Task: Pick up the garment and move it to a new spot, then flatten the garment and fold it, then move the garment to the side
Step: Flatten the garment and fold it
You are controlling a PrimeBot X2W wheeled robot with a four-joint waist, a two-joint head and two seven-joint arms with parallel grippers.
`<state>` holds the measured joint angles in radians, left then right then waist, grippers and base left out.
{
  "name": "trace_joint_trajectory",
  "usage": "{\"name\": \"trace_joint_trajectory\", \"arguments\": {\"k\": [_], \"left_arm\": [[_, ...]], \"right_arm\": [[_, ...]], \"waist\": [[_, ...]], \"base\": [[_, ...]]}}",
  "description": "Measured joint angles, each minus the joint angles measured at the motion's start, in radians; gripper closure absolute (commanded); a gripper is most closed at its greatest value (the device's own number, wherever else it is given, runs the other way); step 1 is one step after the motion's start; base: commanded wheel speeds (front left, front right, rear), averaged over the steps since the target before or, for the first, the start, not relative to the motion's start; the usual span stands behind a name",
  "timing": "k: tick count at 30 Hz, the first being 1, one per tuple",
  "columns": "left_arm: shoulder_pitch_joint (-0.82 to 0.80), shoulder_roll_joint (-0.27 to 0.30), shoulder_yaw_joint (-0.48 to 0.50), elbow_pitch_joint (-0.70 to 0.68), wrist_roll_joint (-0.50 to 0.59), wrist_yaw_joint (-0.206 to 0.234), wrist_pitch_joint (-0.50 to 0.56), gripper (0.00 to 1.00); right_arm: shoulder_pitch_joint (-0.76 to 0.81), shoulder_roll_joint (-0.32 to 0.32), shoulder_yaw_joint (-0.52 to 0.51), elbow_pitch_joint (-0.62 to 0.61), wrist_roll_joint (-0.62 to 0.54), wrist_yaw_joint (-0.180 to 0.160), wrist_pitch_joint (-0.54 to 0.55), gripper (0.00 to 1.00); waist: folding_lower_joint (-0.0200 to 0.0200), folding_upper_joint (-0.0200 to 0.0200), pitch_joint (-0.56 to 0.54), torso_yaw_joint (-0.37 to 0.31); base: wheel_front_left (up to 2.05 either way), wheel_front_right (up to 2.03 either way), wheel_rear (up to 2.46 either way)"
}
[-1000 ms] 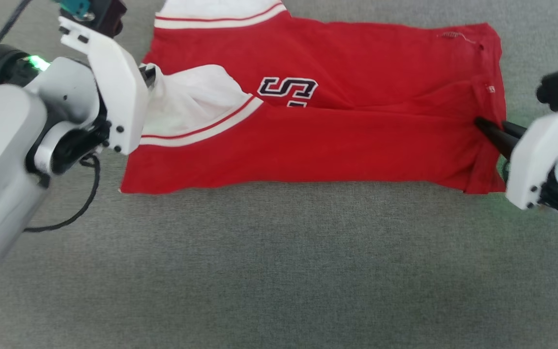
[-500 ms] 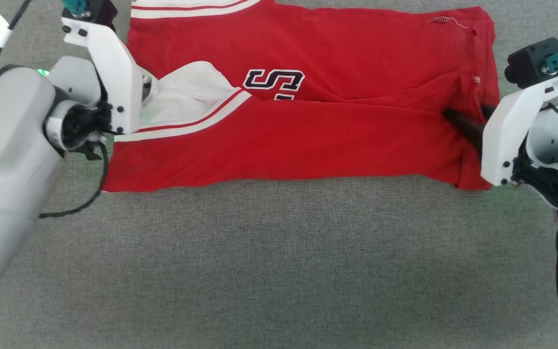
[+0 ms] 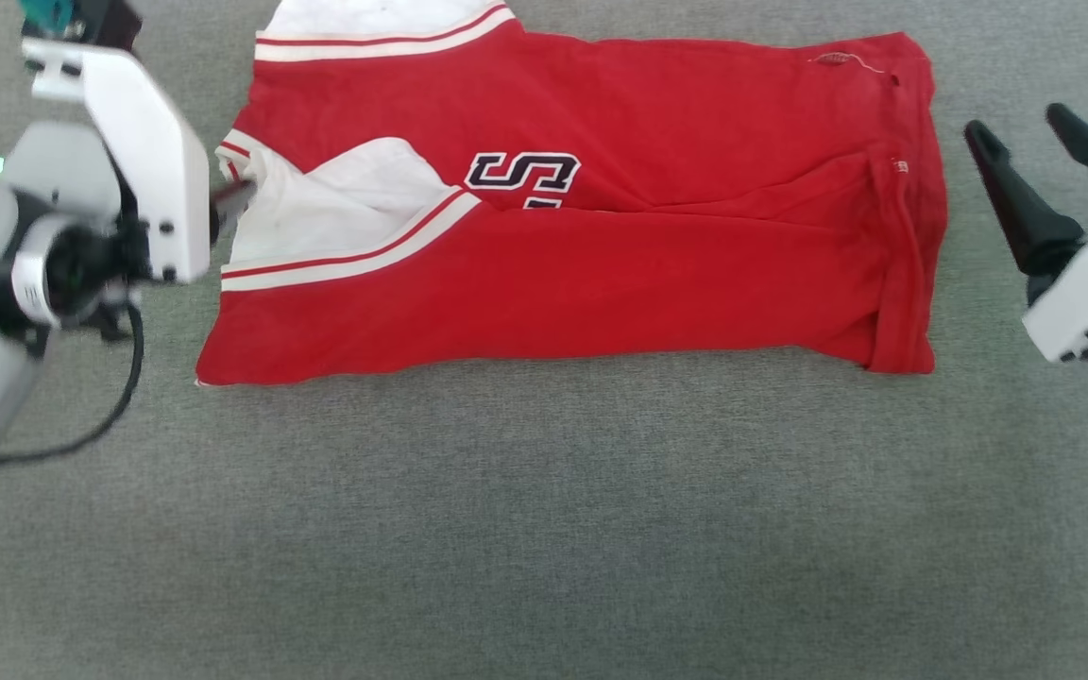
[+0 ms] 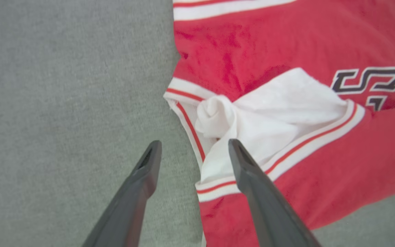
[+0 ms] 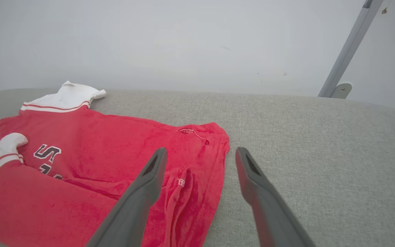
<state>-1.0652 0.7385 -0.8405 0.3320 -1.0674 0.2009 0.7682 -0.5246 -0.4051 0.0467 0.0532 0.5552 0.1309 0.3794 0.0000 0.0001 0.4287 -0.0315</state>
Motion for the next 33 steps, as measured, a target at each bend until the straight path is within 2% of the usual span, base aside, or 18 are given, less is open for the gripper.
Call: {"name": "trace_joint_trajectory", "arguments": {"k": [4,5,9,12,16,20,21,22,33], "left_arm": [[0.084,0.063,-0.008,-0.175,-0.022,0.098,0.062,0.00],[0.084,0.063,-0.008,-0.175,-0.022,0.098,0.062,0.00],[0.151,0.120,-0.015,-0.286,-0.034,0.185,0.097,0.00],[0.184,0.149,-0.022,-0.318,-0.033,0.229,0.112,0.00],[0.215,0.161,-0.018,-0.299,-0.044,0.260,0.107,0.00],[0.228,0.151,-0.014,-0.247,-0.059,0.266,0.109,0.00],[0.229,0.146,-0.010,-0.235,-0.071,0.265,0.114,0.36],[0.229,0.143,-0.009,-0.225,-0.075,0.253,0.116,1.00],[0.203,0.067,-0.014,-0.148,-0.094,0.196,0.102,1.00]], "right_arm": [[0.065,0.063,-0.080,-0.067,-0.041,0.000,-0.067,0.00],[0.065,0.063,-0.080,-0.067,-0.041,0.000,-0.067,0.00],[0.114,0.128,-0.142,-0.115,-0.072,0.000,-0.109,0.00],[0.145,0.169,-0.160,-0.146,-0.091,0.000,-0.116,0.00],[0.186,0.213,-0.175,-0.175,-0.092,0.000,-0.092,0.00],[0.230,0.224,-0.159,-0.190,-0.069,0.000,-0.009,0.00],[0.239,0.228,-0.158,-0.192,-0.061,0.000,0.017,0.00],[0.248,0.228,-0.151,-0.193,-0.055,0.000,0.044,0.00],[0.218,0.230,-0.102,-0.125,-0.031,0.000,0.336,0.00]], "waist": [[0.0000,0.0000,-0.004,-0.013],[0.0000,0.0000,-0.004,-0.013],[0.0000,0.0000,-0.003,-0.032],[0.0000,0.0000,0.000,-0.050],[0.0000,0.0000,0.006,-0.076],[0.0000,0.0000,0.012,-0.094],[0.0000,0.0000,0.013,-0.096],[0.0000,0.0000,0.014,-0.097],[0.0000,0.0000,0.015,-0.061]], "base": [[0.00,0.00,0.00],[0.00,0.00,0.00],[0.00,0.00,0.00],[0.00,0.00,0.00],[0.00,0.00,0.00],[0.00,0.00,0.00],[0.00,0.00,0.00],[0.00,0.00,0.00],[0.00,0.00,0.00]]}}
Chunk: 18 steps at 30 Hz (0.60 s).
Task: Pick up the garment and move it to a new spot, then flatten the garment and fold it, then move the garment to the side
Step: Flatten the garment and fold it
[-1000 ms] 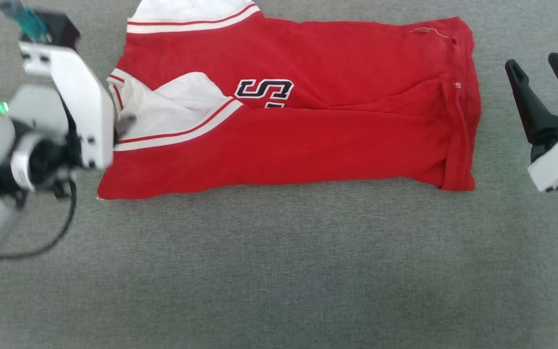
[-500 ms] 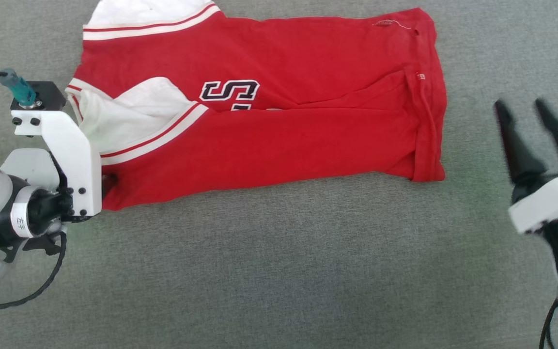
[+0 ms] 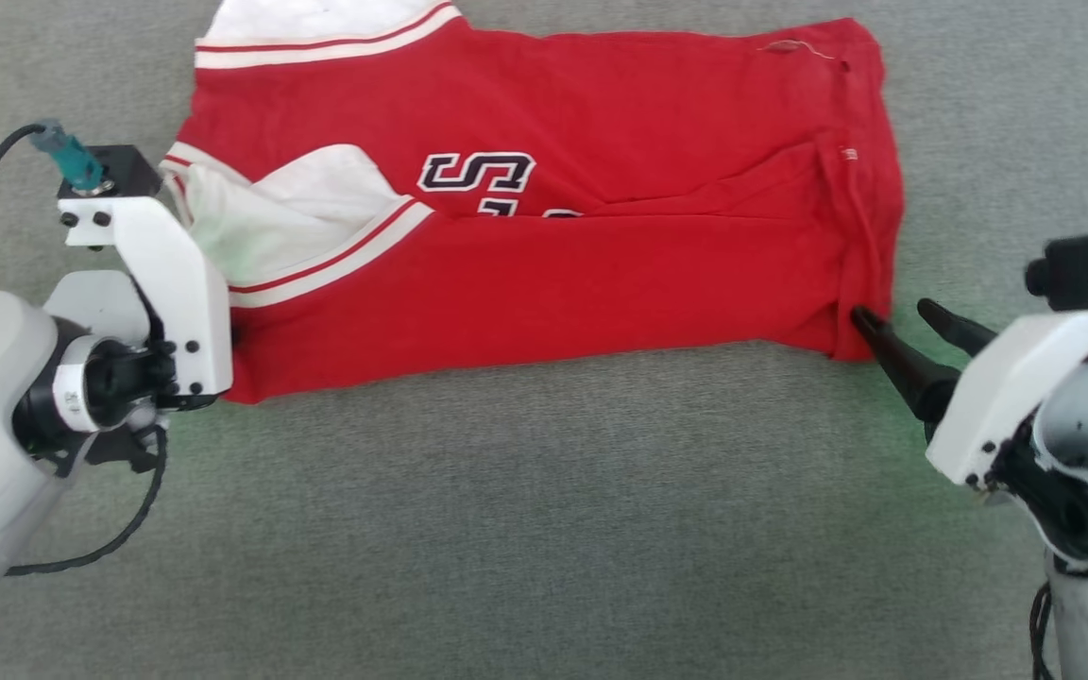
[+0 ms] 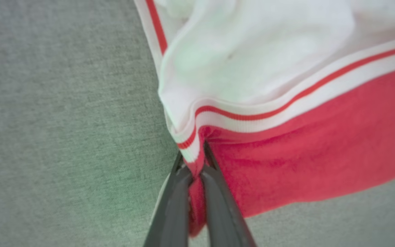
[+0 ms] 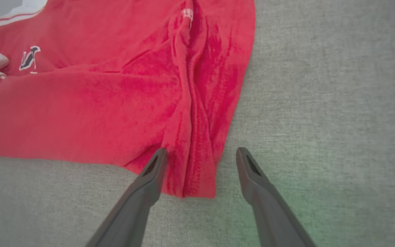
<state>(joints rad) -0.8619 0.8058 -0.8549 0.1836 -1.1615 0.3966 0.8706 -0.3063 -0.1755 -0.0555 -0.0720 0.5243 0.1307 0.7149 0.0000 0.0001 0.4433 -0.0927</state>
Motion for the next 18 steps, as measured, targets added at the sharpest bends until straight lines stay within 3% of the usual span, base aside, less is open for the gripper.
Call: {"name": "trace_joint_trajectory", "arguments": {"k": [10,11,12,13,18], "left_arm": [[-0.032,-0.065,-0.012,0.041,0.003,-0.040,-0.019,1.00],[-0.033,-0.070,-0.013,0.046,0.005,-0.046,-0.022,1.00],[-0.035,-0.076,-0.013,0.050,0.006,-0.049,-0.025,1.00],[-0.036,-0.081,-0.013,0.056,0.006,-0.053,-0.032,1.00],[-0.039,-0.105,-0.010,0.076,0.003,-0.071,-0.053,1.00]], "right_arm": [[-0.170,-0.029,0.028,0.171,-0.120,0.000,0.239,0.00],[-0.184,-0.032,0.038,0.182,-0.122,0.000,0.265,0.10],[-0.197,-0.038,0.046,0.194,-0.121,0.000,0.286,0.67],[-0.210,-0.043,0.052,0.206,-0.119,0.000,0.302,1.00],[-0.244,-0.063,0.072,0.234,-0.086,0.000,0.336,1.00]], "waist": [[0.0000,0.0000,0.009,0.064],[0.0000,0.0000,0.010,0.069],[0.0000,0.0000,0.011,0.074],[0.0000,0.0000,0.011,0.078],[0.0000,-0.0001,0.011,0.098]], "base": [[0.00,0.00,0.00],[0.00,0.00,0.00],[0.00,0.00,0.00],[0.00,0.00,0.00],[0.00,0.00,0.00]]}}
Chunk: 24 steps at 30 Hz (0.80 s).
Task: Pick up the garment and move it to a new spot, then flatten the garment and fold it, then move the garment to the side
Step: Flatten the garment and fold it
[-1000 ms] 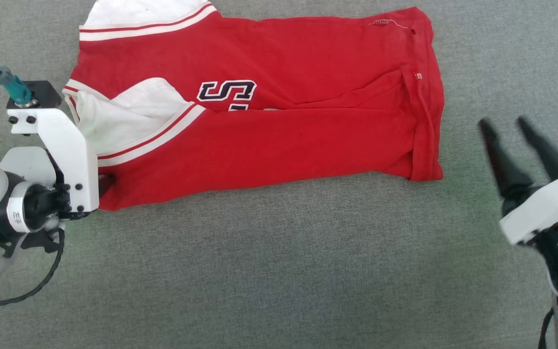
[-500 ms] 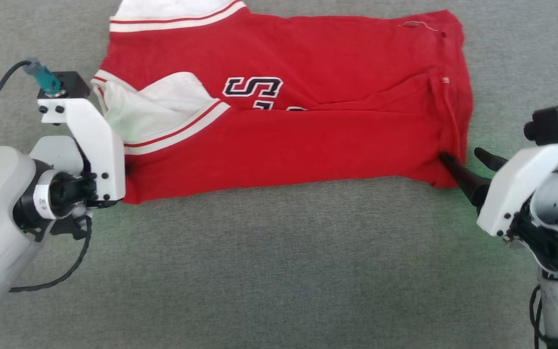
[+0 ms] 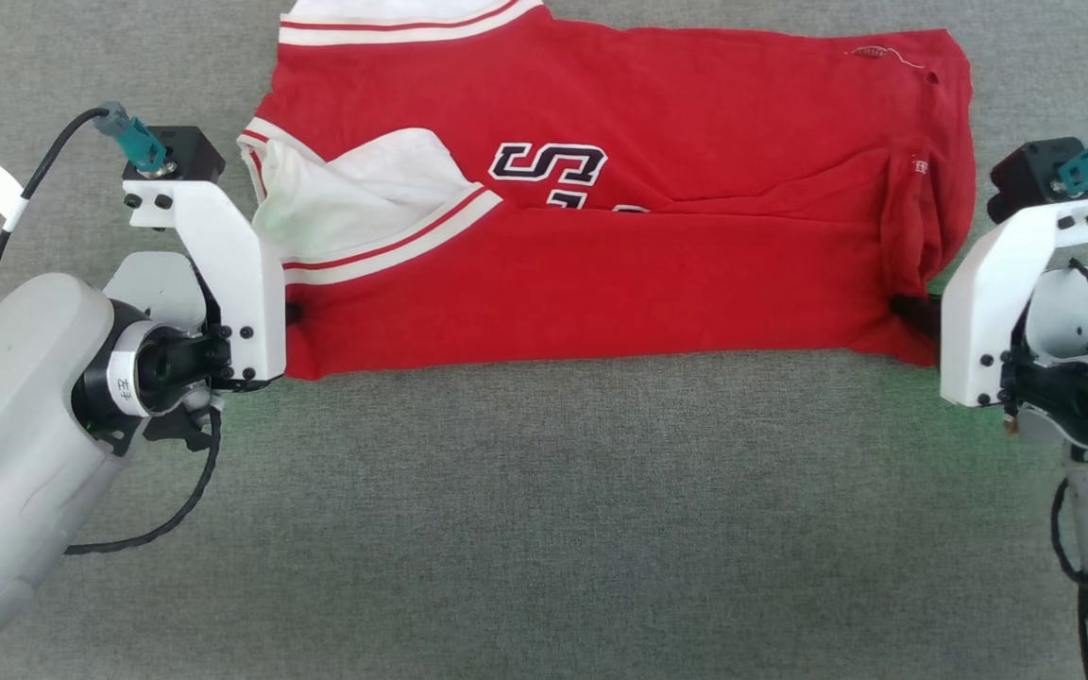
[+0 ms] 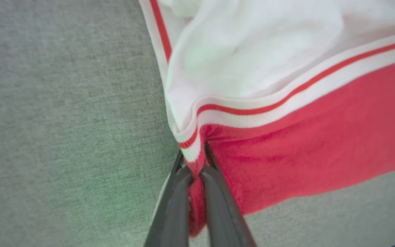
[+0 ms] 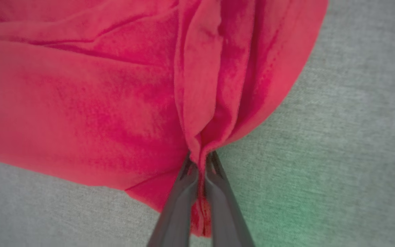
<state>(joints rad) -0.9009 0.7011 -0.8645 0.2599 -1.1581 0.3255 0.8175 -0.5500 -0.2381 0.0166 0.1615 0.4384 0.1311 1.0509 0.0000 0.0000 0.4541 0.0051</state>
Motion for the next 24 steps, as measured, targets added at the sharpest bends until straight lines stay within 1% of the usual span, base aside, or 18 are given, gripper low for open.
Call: {"name": "trace_joint_trajectory", "arguments": {"k": [4,6,9,11,12,13,14,17,20,24], "left_arm": [[0.005,-0.001,0.010,-0.001,-0.007,0.000,-0.010,1.00],[0.011,0.008,0.010,-0.015,-0.009,0.001,-0.009,1.00],[0.037,0.040,0.015,-0.069,-0.021,0.024,0.002,1.00],[0.051,0.064,0.019,-0.112,-0.024,0.040,0.011,1.00],[0.051,0.064,0.019,-0.112,-0.024,0.040,0.011,1.00],[0.060,0.076,0.021,-0.135,-0.026,0.050,0.014,1.00],[0.081,0.103,0.024,-0.191,-0.028,0.075,0.020,1.00],[0.123,0.148,0.026,-0.278,-0.031,0.123,0.029,1.00],[0.173,0.193,0.021,-0.370,-0.034,0.180,0.044,1.00],[0.248,0.227,0.007,-0.464,-0.040,0.239,0.045,1.00]], "right_arm": [[0.000,-0.029,0.004,-0.026,0.049,0.000,0.032,1.00],[0.008,-0.044,0.003,-0.053,0.074,0.000,0.053,1.00],[0.043,-0.070,-0.012,-0.116,0.132,0.000,0.105,1.00],[0.062,-0.088,-0.021,-0.158,0.153,0.000,0.135,1.00],[0.062,-0.088,-0.021,-0.158,0.153,0.000,0.135,1.00],[0.073,-0.091,-0.030,-0.175,0.174,0.000,0.155,1.00],[0.102,-0.098,-0.043,-0.220,0.194,0.000,0.184,1.00],[0.145,-0.123,-0.067,-0.291,0.209,0.000,0.223,1.00],[0.203,-0.134,-0.089,-0.354,0.230,0.000,0.270,1.00],[0.281,-0.134,-0.125,-0.417,0.236,0.000,0.309,1.00]], "waist": [[0.0000,0.0000,-0.009,0.007],[0.0000,0.0000,-0.015,0.010],[0.0000,-0.0001,-0.029,0.015],[0.0000,-0.0001,-0.037,0.018],[0.0000,-0.0001,-0.037,0.018],[0.0000,0.0000,-0.040,0.020],[0.0000,-0.0001,-0.047,0.022],[0.0000,0.0000,-0.054,0.027],[0.0000,-0.0001,-0.056,0.031],[0.0000,0.0000,-0.052,0.033]], "base": [[0.00,0.00,0.00],[0.00,0.00,0.00],[0.00,0.00,0.00],[0.00,0.00,0.00],[0.00,0.00,0.00],[0.00,0.00,0.00],[0.00,0.00,0.00],[0.00,0.00,0.00],[0.00,0.00,0.00],[0.00,0.00,0.00]]}}
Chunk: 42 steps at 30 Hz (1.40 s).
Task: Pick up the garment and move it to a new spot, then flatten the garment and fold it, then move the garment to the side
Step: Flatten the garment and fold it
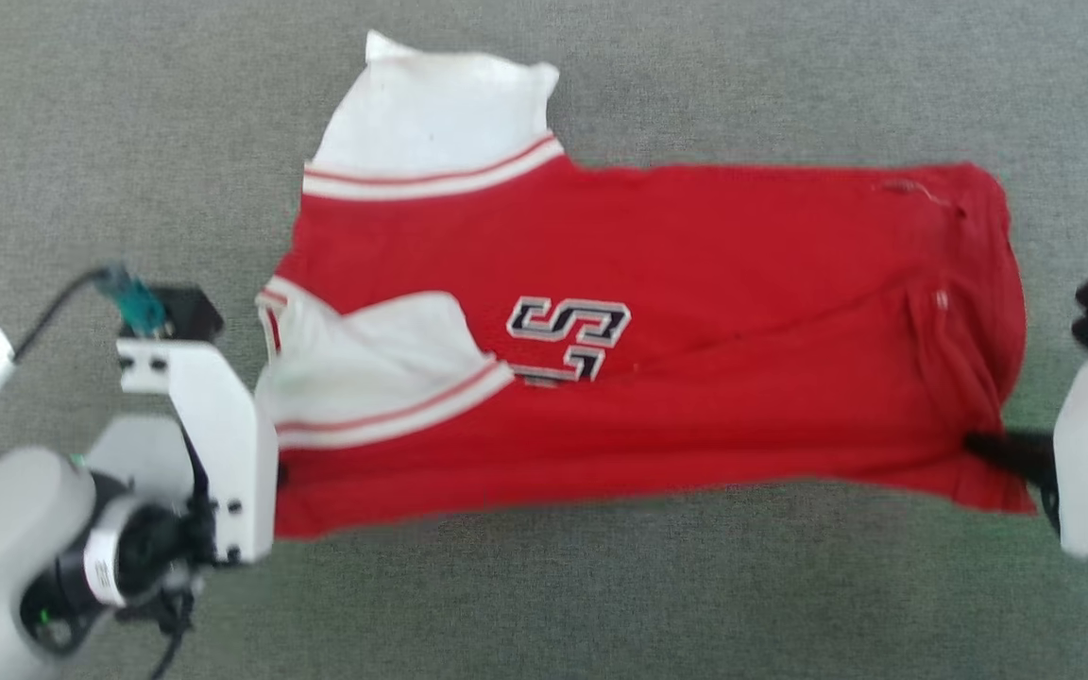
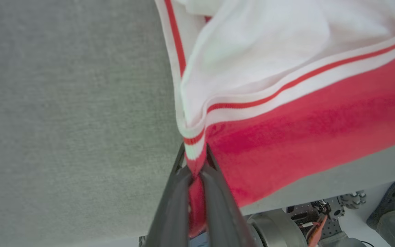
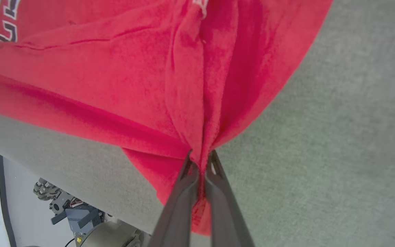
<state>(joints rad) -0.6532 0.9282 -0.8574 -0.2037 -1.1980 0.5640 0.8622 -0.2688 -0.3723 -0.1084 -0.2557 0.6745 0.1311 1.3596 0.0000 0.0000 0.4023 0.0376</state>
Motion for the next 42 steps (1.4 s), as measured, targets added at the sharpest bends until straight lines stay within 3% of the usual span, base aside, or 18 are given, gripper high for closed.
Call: {"name": "trace_joint_trajectory", "arguments": {"k": [5,6,7,8,9,10,11,14,18,21,25,30,37,42], "left_arm": [[0.063,-0.012,-0.016,-0.009,-0.010,0.016,-0.024,1.00],[0.067,-0.023,-0.015,0.005,-0.020,0.013,-0.029,0.93],[0.067,-0.030,-0.017,0.021,-0.026,0.006,-0.034,0.74],[0.067,-0.036,-0.018,0.035,-0.026,-0.007,-0.035,0.24],[0.067,-0.042,-0.016,0.050,-0.027,-0.015,-0.037,0.00],[0.066,-0.046,-0.013,0.062,-0.032,-0.022,-0.037,0.00],[0.063,-0.045,-0.014,0.068,-0.033,-0.031,-0.037,0.00],[0.041,-0.027,-0.010,0.062,-0.028,-0.045,-0.024,0.00],[-0.018,0.049,0.026,0.022,-0.015,-0.033,0.001,0.00],[-0.072,0.101,0.044,0.000,0.019,-0.024,0.031,0.00],[-0.132,0.118,0.067,0.005,0.031,-0.042,0.044,0.00],[-0.247,0.101,0.091,0.131,0.072,-0.113,0.040,0.00],[-0.389,0.016,0.108,0.378,0.110,-0.246,-0.025,0.00],[-0.447,-0.045,0.100,0.550,0.132,-0.295,-0.045,0.00]], "right_arm": [[0.075,0.027,-0.010,-0.005,-0.040,0.000,-0.026,1.00],[0.077,0.035,-0.007,0.007,-0.046,0.000,-0.043,1.00],[0.077,0.044,0.000,0.020,-0.049,0.000,-0.061,1.00],[0.077,0.050,0.010,0.036,-0.061,0.000,-0.091,0.83],[0.076,0.050,0.020,0.051,-0.075,0.000,-0.113,0.79],[0.074,0.053,0.027,0.065,-0.079,0.000,-0.131,0.61],[0.074,0.055,0.033,0.073,-0.084,0.000,-0.158,0.00],[0.067,0.058,0.049,0.082,-0.089,0.000,-0.216,0.00],[0.060,0.059,0.028,0.044,-0.096,0.000,-0.302,0.00],[0.056,0.088,-0.002,-0.005,-0.099,0.000,-0.384,0.00],[0.052,0.138,-0.024,-0.048,-0.109,0.000,-0.482,0.00],[0.042,0.186,0.002,-0.078,-0.139,0.000,-0.657,0.00],[-0.010,0.233,0.041,-0.041,-0.212,0.000,-0.916,0.00],[-0.039,0.260,0.083,0.010,-0.212,0.000,-1.015,0.00]], "waist": [[0.0000,0.0000,0.014,-0.003],[0.0001,0.0000,0.016,-0.004],[0.0000,0.0000,0.017,-0.006],[0.0000,0.0000,0.018,-0.008],[0.0000,0.0000,0.017,-0.010],[0.0000,0.0000,0.016,-0.013],[0.0000,0.0000,0.014,-0.015],[0.0000,0.0000,0.006,-0.024],[0.0000,0.0000,-0.002,-0.043],[0.0001,0.0000,-0.003,-0.063],[0.0000,0.0000,-0.001,-0.091],[0.0000,0.0000,0.005,-0.151],[0.0000,0.0000,0.025,-0.254],[0.0000,0.0000,0.050,-0.318]], "base": [[0.00,0.00,0.00],[0.00,0.00,0.00],[0.00,0.00,0.00],[0.00,0.00,0.00],[0.00,0.00,0.00],[0.00,0.00,0.00],[0.00,0.00,0.00],[0.00,0.00,0.00],[0.00,0.00,0.00],[0.00,0.00,0.00],[0.00,0.00,0.00],[0.00,0.00,0.00],[0.00,0.00,0.00],[0.00,0.00,0.00]]}}
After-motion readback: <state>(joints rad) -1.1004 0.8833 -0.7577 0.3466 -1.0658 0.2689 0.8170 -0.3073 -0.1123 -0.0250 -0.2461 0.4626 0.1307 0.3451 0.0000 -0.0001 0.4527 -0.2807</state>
